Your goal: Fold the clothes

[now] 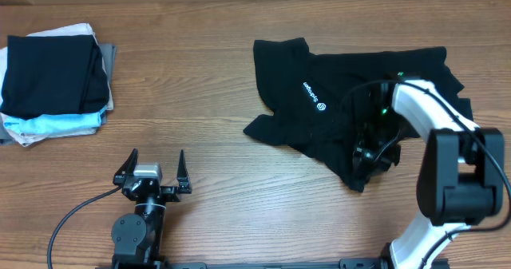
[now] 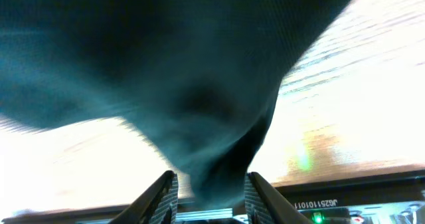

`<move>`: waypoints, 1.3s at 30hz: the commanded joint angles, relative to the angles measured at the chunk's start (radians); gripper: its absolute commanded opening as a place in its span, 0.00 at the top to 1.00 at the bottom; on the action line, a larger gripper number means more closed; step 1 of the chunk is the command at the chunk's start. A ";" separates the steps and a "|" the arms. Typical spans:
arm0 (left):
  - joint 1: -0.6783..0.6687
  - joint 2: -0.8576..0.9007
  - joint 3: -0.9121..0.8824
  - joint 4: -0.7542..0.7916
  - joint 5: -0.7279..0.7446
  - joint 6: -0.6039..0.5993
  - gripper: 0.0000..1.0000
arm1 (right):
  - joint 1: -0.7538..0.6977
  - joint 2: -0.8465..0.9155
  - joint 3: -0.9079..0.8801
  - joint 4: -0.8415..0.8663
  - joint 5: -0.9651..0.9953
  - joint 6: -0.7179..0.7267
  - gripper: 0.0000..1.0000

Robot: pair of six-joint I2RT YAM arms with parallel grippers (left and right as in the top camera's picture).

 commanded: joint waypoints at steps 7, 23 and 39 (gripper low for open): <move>-0.007 -0.010 -0.004 0.004 -0.013 0.019 0.00 | -0.154 -0.150 0.350 -0.121 0.067 -0.022 0.53; -0.007 -0.010 -0.004 0.004 -0.013 0.019 0.00 | -0.601 -0.214 0.393 -0.075 0.037 -0.014 0.00; -0.007 -0.010 -0.004 0.004 -0.013 0.019 0.00 | -0.604 -0.214 0.393 -0.024 0.038 -0.014 0.00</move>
